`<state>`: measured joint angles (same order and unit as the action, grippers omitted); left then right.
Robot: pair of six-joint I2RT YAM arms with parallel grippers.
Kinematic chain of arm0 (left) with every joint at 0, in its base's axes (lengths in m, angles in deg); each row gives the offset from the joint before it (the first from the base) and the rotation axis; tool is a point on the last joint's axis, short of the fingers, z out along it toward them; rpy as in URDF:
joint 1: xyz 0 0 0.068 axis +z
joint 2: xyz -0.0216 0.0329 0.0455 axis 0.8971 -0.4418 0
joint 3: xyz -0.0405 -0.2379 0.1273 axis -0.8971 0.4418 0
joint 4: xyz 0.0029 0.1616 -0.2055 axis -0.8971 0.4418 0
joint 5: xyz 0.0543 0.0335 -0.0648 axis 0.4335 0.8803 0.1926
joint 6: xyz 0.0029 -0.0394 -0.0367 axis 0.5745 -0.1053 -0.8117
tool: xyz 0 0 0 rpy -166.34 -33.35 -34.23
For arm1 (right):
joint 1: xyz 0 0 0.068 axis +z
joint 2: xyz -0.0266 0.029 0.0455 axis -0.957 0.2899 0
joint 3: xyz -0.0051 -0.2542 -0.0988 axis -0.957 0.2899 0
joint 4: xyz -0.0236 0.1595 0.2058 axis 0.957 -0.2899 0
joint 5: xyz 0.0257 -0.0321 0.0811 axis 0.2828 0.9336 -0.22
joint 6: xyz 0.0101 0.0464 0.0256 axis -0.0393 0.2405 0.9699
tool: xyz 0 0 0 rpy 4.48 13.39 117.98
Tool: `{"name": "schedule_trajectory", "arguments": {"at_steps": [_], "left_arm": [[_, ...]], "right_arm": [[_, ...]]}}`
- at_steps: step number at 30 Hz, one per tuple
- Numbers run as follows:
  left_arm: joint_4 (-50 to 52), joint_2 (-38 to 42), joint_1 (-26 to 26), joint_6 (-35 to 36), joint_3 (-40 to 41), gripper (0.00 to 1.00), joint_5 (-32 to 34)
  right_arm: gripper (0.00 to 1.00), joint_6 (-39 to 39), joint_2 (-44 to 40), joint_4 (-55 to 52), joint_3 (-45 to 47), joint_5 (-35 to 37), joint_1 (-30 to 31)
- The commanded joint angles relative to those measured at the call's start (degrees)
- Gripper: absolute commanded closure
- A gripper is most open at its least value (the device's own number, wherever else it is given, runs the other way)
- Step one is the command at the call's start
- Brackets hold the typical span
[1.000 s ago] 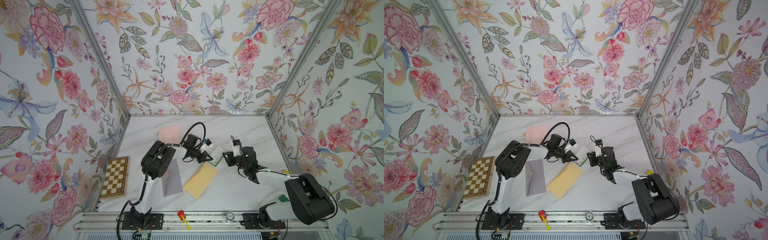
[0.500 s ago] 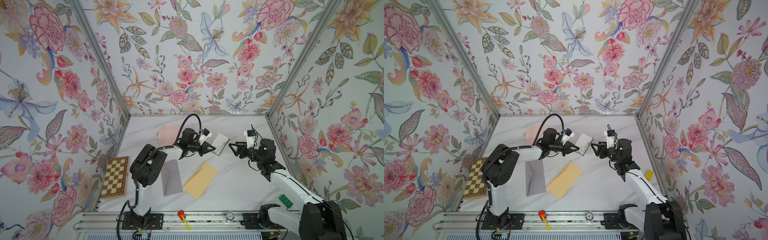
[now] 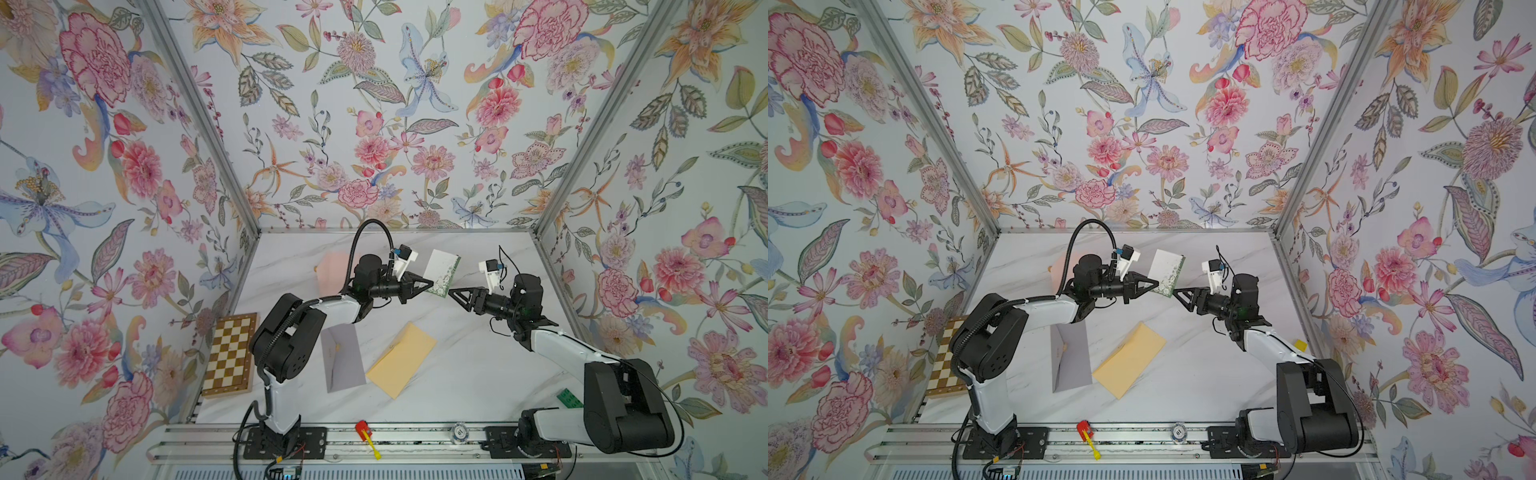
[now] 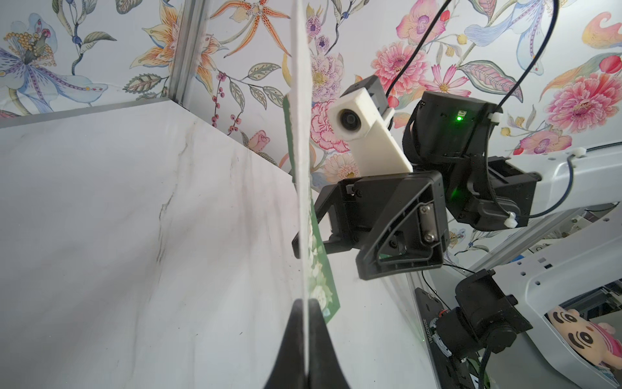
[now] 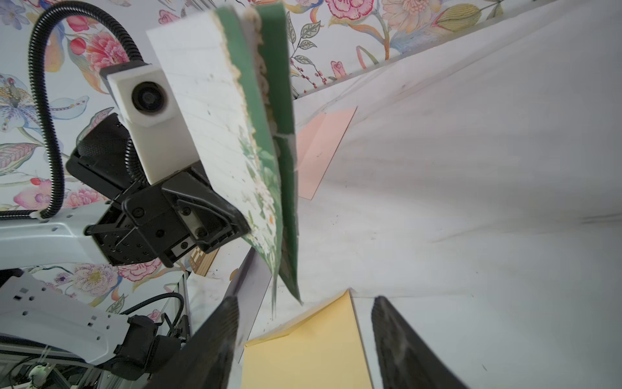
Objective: Fold the letter paper in half and place it into the envelope
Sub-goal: Pick up the letter paper from the center of the board.
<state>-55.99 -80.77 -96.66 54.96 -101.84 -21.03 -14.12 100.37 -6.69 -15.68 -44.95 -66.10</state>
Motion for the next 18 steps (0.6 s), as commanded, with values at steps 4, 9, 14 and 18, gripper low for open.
{"name": "schedule_trajectory", "arguments": {"at_steps": [4, 9, 14, 18], "left_arm": [[-0.6, 2.4, 0.4, -0.8, 0.3, 1.00, 0.1], [-1.2, 2.4, 0.3, -1.5, 0.3, 1.00, -0.5], [-2.6, 2.5, 0.3, -2.4, 0.7, 1.00, -0.8], [-3.4, 2.3, 0.3, -3.0, 0.8, 1.00, -0.5]], "right_arm": [[0.35, 5.2, 2.4, 8.9, -1.1, -2.2, 0.7], [0.35, 5.2, 4.2, 9.4, -2.2, -1.9, 1.8], [0.37, 5.6, 6.2, 10.0, -4.0, -2.2, 2.3], [0.39, 6.6, 7.9, 11.0, -5.2, -2.8, 2.9]]}}
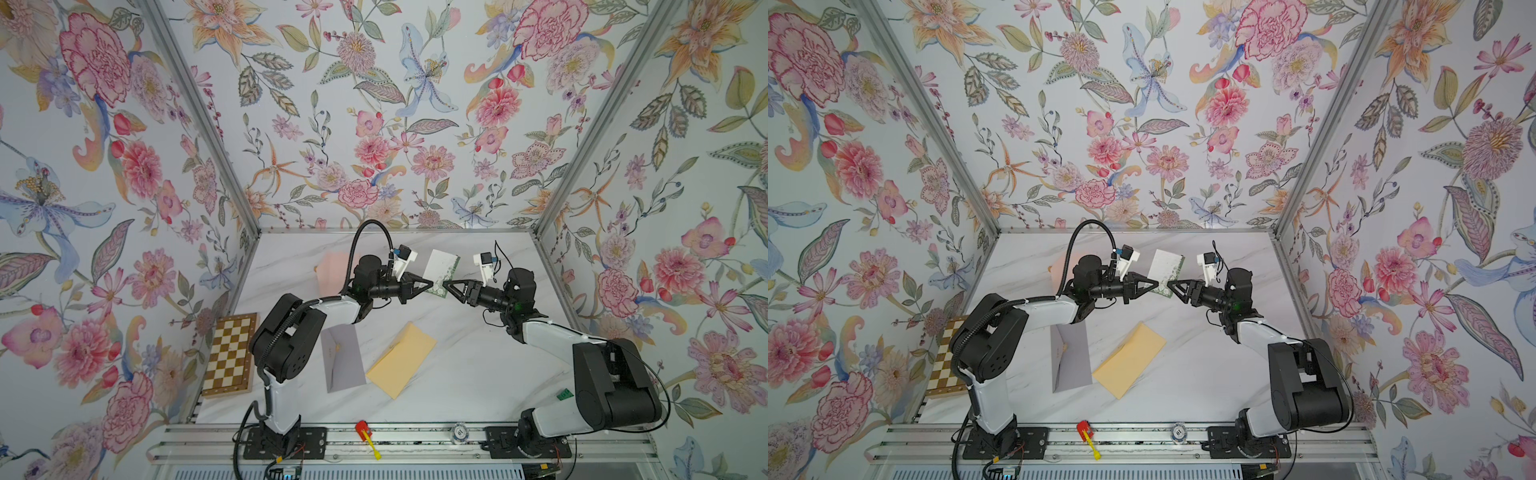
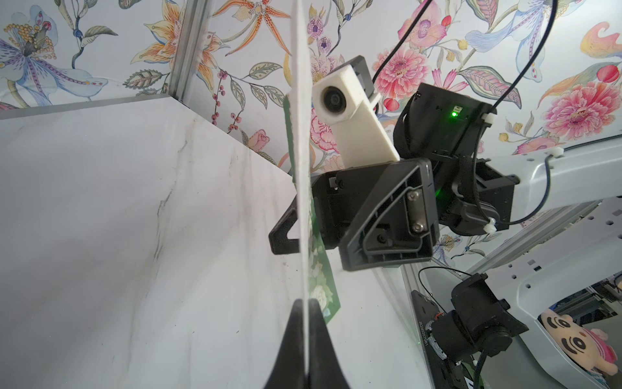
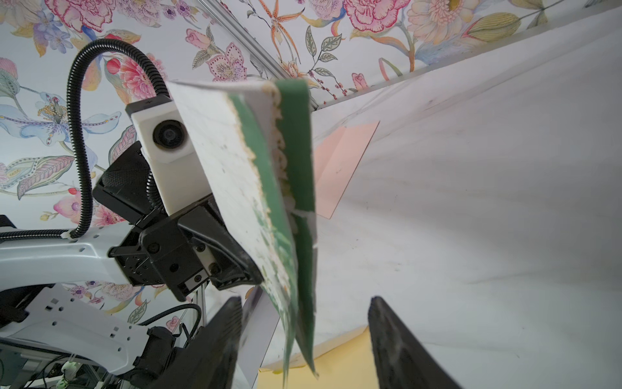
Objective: Fold the letter paper in half and place it into the envelope
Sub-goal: Pick up the letter paper from the center of the board.
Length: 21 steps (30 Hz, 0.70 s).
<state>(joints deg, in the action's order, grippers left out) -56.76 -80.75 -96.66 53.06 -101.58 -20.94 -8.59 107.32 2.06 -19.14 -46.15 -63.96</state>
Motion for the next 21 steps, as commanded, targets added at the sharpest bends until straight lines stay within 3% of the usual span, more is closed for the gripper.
{"name": "schedule_trajectory", "arguments": {"at_steps": [1, 8, 21], "left_arm": [[-3.5, 2.2, 0.4, -1.6, 0.8, 1.00, -0.4], [-4.8, 2.1, 0.3, -2.5, 1.0, 1.00, -0.3], [-3.0, 2.1, 0.4, -1.6, 1.0, 1.00, 0.4]], "right_arm": [[0.39, 1.2, 1.4, 2.6, -1.9, -1.8, 0.9], [0.46, 2.5, 3.2, 5.0, -2.2, -2.1, 2.1], [0.67, 3.0, 2.9, 5.8, -2.9, -2.4, 2.4]]}}
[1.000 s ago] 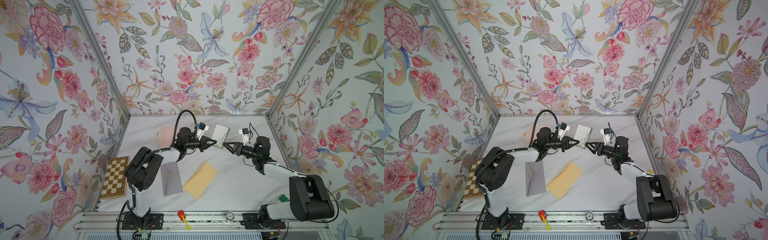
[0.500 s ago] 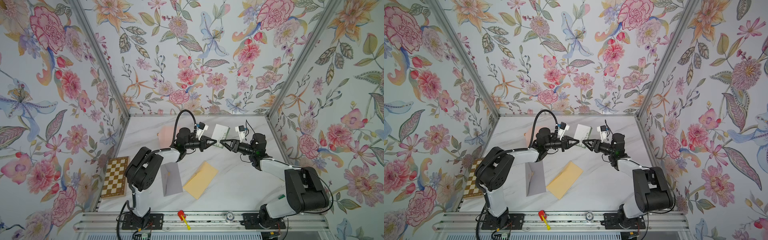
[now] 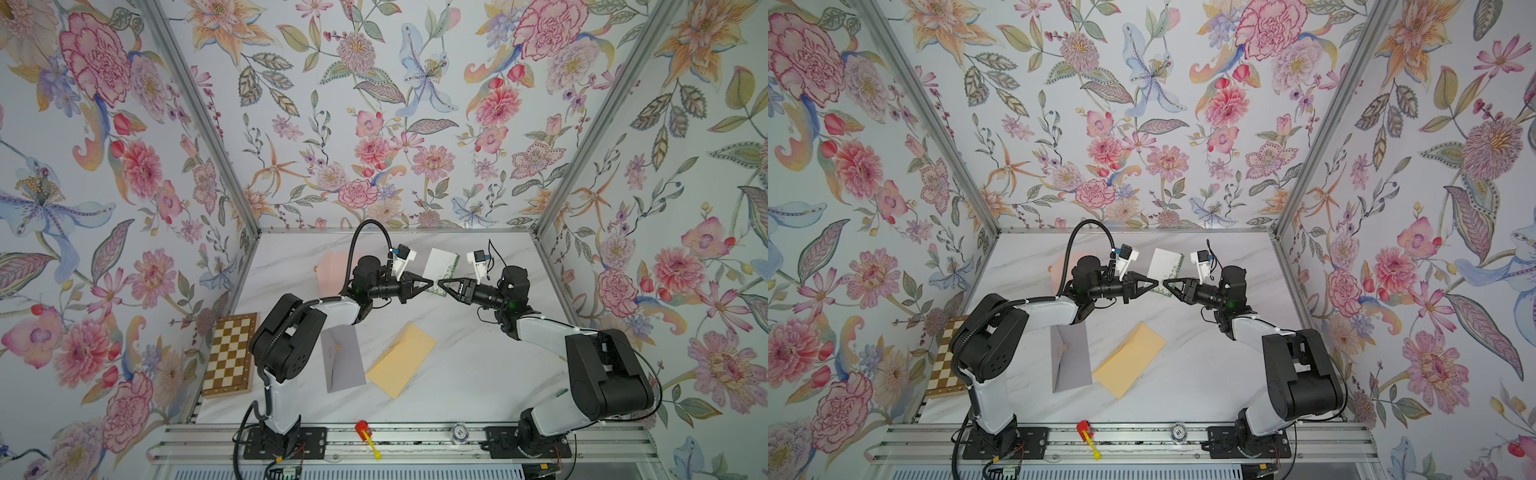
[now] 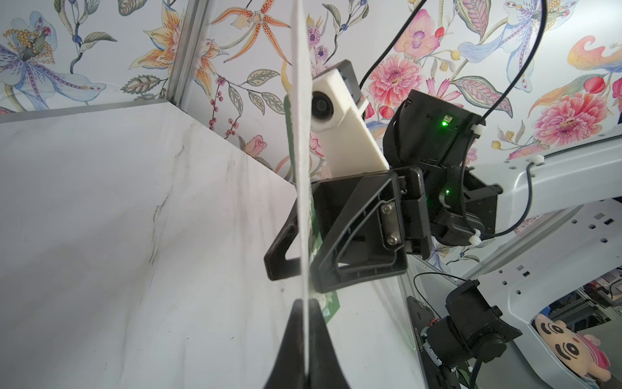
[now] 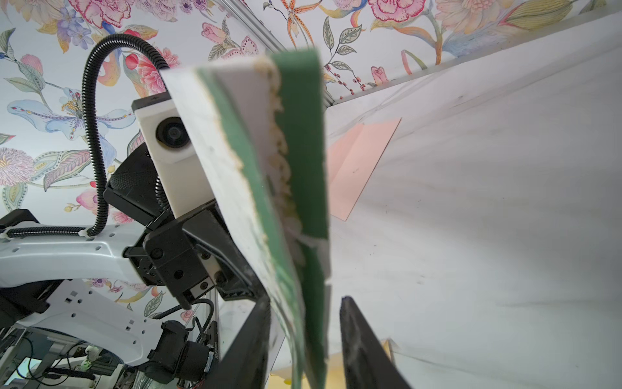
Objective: Fold the letter paper in half and place it into the envelope
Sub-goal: Pick up the letter paper from the center of the board.
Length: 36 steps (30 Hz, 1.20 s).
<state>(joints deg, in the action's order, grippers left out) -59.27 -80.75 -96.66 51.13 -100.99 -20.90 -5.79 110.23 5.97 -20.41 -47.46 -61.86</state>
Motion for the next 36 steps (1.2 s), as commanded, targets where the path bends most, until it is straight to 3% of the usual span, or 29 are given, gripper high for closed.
{"name": "schedule_trajectory", "arguments": {"at_steps": [1, 5, 9, 19, 25, 30, 33, 36], "left_arm": [[-0.5, 2.1, 0.3, 0.3, 0.5, 1.00, 0.5], [-0.7, 2.1, 0.3, 0.3, 0.7, 1.00, 0.9], [2.0, 2.7, 0.3, 2.2, 0.8, 0.73, 2.1], [9.6, 7.6, 2.0, 5.8, 3.9, 0.65, 8.0], [23.1, 16.5, 8.7, 9.2, 9.0, 0.74, 23.2], [36.0, 24.2, 13.3, 14.8, 10.2, 0.72, 39.0], [38.5, 26.4, 17.0, 15.2, 11.7, 0.71, 43.6], [37.7, 27.1, 21.3, 14.7, 13.7, 0.69, 43.0]], "right_arm": [[0.70, 0.3, 0.0, 1.9, -1.6, -1.1, 0.4], [0.84, 0.5, 0.1, 2.7, -1.5, -1.6, 0.4], [1.00, 0.2, -0.3, 2.7, -1.3, -1.7, 0.4], [1.00, -5.4, -3.3, -5.7, -1.7, 1.7, 0.3], [1.00, -9.7, -5.0, -14.5, -2.9, 3.0, 0.3], [1.00, -11.6, -5.8, -17.6, -3.0, 3.8, 0.6], [1.00, -12.1, -5.3, -18.6, -3.4, 3.5, 0.9], [1.00, -13.3, -4.7, -20.7, -4.4, 3.1, 1.2]]}}
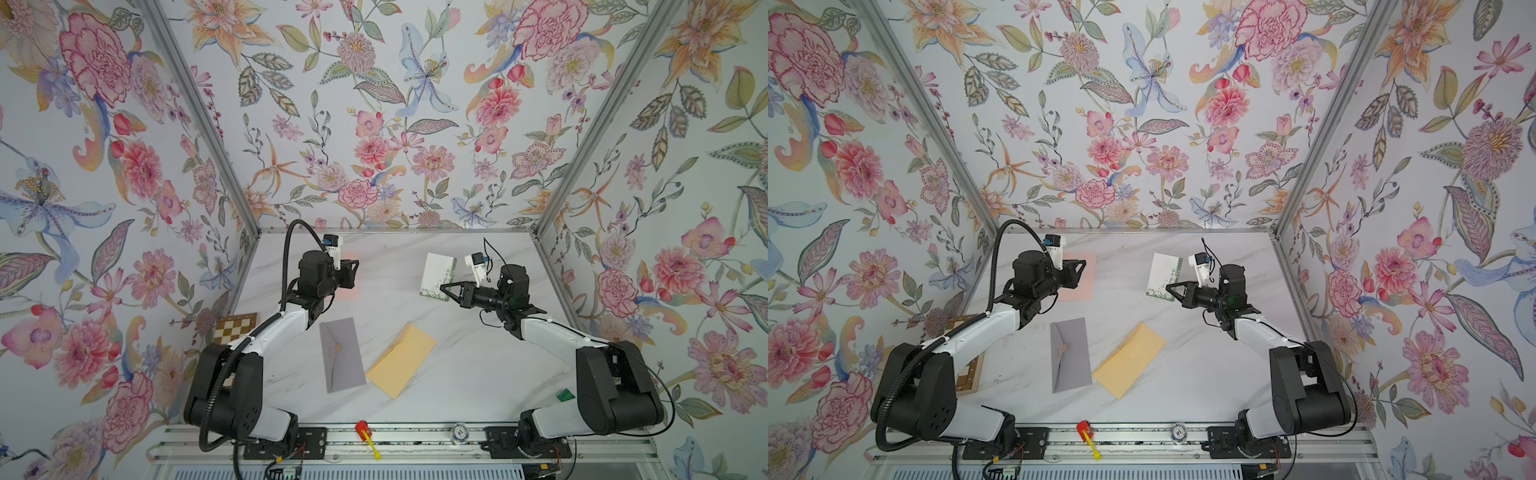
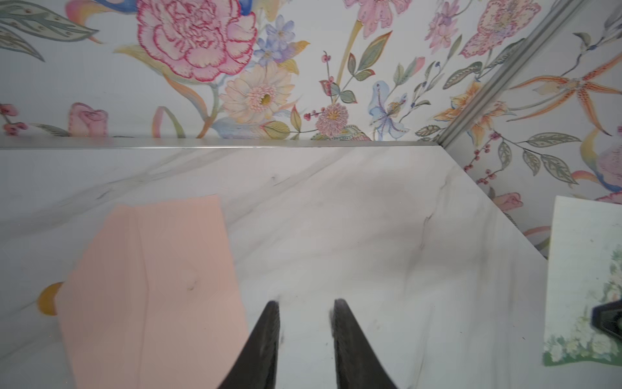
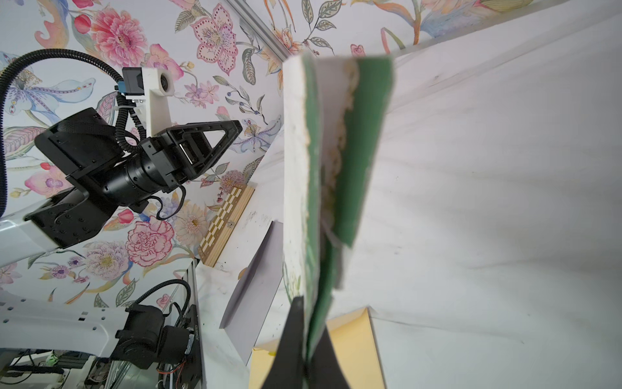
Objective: Fold the letter paper in half and place it into the envelope
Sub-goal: Pick up the letter paper from the center of the board, then pick up the envelope from the center of the board.
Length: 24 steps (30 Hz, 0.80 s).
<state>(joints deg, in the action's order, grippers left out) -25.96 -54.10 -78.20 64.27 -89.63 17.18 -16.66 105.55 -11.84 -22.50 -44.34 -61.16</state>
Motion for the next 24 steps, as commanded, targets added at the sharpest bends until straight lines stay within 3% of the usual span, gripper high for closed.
{"name": "schedule_trajectory", "arguments": {"at_steps": [1, 10, 13, 24], "left_arm": [[4.0, 0.2, 4.2, 1.3, 2.7, 0.68, 4.0], [-0.1, -4.6, 12.1, -1.3, 4.7, 0.68, 3.9], [-1.5, -9.3, 14.5, -2.6, 2.8, 0.68, -0.4], [-5.2, -22.0, 16.8, -5.3, -4.0, 0.65, -7.5]], "right_arm": [[1.00, -2.8, 0.3, -3.5, -2.6, -0.1, 0.6], [1.00, -3.1, 1.6, -3.9, -3.6, -1.4, 1.7], [1.00, -3.1, 2.3, -3.8, -3.8, -1.7, 2.1], [1.00, -2.4, 2.6, -3.8, -4.4, -1.9, 3.6]]}}
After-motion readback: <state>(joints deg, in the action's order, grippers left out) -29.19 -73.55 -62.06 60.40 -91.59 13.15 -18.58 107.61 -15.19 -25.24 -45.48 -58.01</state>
